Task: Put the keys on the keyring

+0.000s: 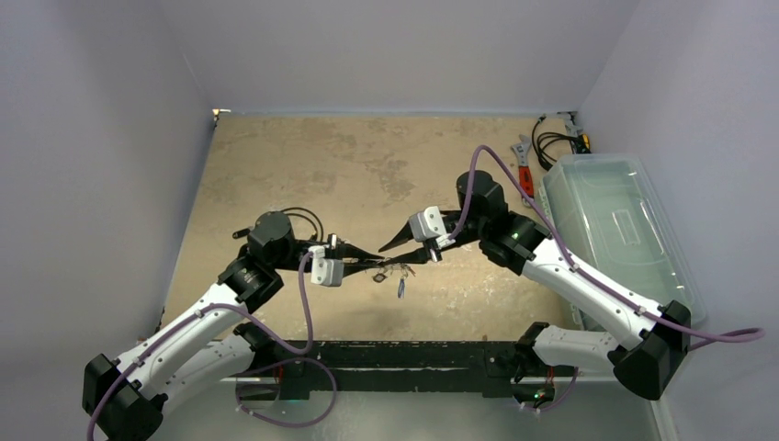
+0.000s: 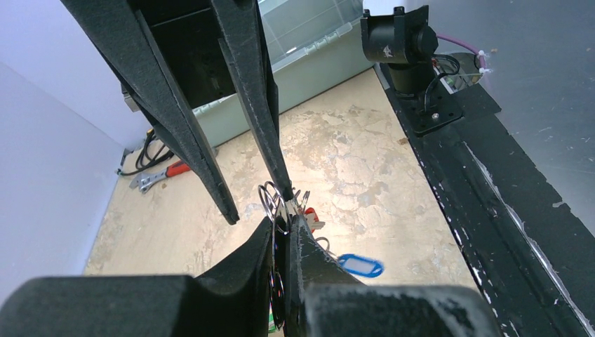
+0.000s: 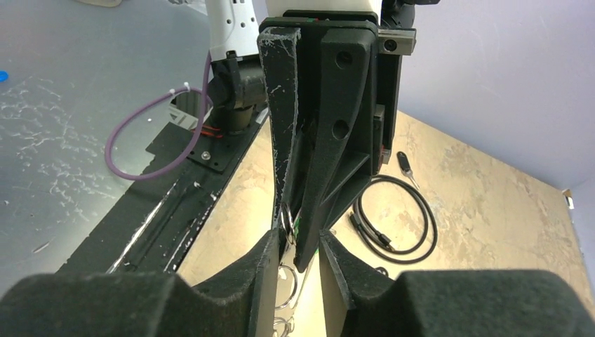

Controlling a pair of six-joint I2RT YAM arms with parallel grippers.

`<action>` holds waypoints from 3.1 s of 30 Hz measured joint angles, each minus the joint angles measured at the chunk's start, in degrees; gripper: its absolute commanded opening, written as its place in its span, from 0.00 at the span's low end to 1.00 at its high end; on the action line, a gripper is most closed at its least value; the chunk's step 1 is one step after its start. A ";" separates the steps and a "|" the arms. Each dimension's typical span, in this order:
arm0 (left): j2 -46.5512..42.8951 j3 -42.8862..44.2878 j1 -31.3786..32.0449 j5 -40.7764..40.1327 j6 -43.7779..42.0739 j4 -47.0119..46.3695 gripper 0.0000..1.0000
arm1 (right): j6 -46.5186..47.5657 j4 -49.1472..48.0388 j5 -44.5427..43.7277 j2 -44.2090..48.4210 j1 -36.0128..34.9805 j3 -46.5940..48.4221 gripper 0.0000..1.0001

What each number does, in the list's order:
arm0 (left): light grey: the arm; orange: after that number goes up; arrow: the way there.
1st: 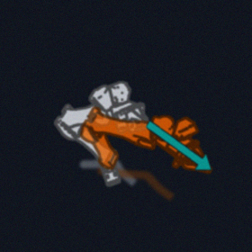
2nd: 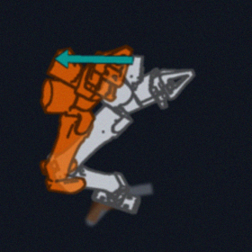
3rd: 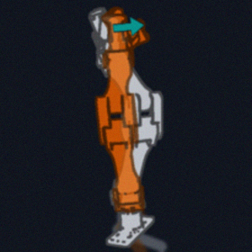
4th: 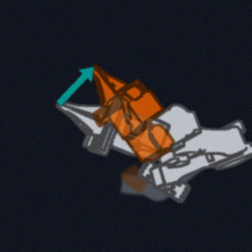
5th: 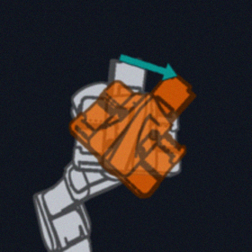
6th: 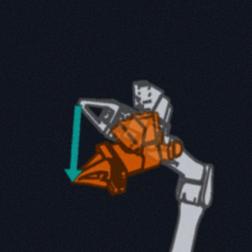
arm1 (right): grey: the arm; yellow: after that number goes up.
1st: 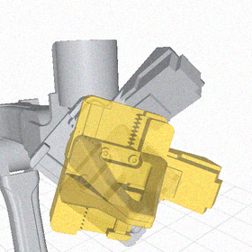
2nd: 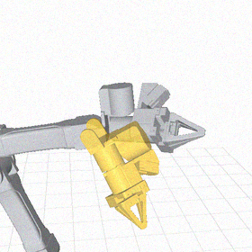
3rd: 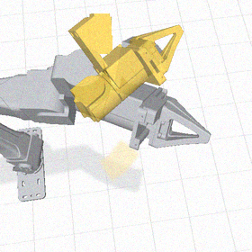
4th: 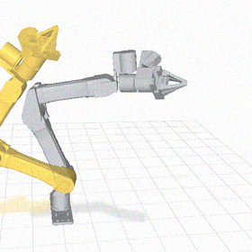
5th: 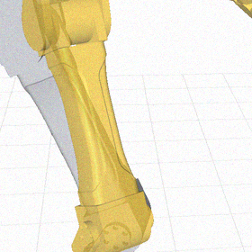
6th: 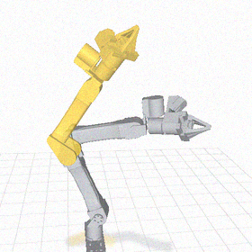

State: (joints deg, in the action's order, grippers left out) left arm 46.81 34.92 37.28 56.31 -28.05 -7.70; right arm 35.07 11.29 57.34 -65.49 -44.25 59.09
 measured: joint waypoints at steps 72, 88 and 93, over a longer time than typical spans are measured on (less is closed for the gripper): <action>-2.29 0.00 0.00 -3.37 -0.98 0.00 0.37 | -3.10 0.24 3.56 -0.90 0.00 -0.72 0.00; -1.79 0.00 0.00 -1.07 -0.50 1.44 0.00 | -2.99 -0.13 3.21 -0.85 0.26 -0.72 0.00; -1.88 0.02 0.02 -1.09 -0.52 1.40 0.00 | -2.97 -0.52 3.19 -0.50 0.33 -0.94 0.08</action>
State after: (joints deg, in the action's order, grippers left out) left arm 44.93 34.94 37.30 55.22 -28.58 -6.31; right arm 32.10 10.76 60.53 -66.00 -43.92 58.15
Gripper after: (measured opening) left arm 0.028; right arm 0.005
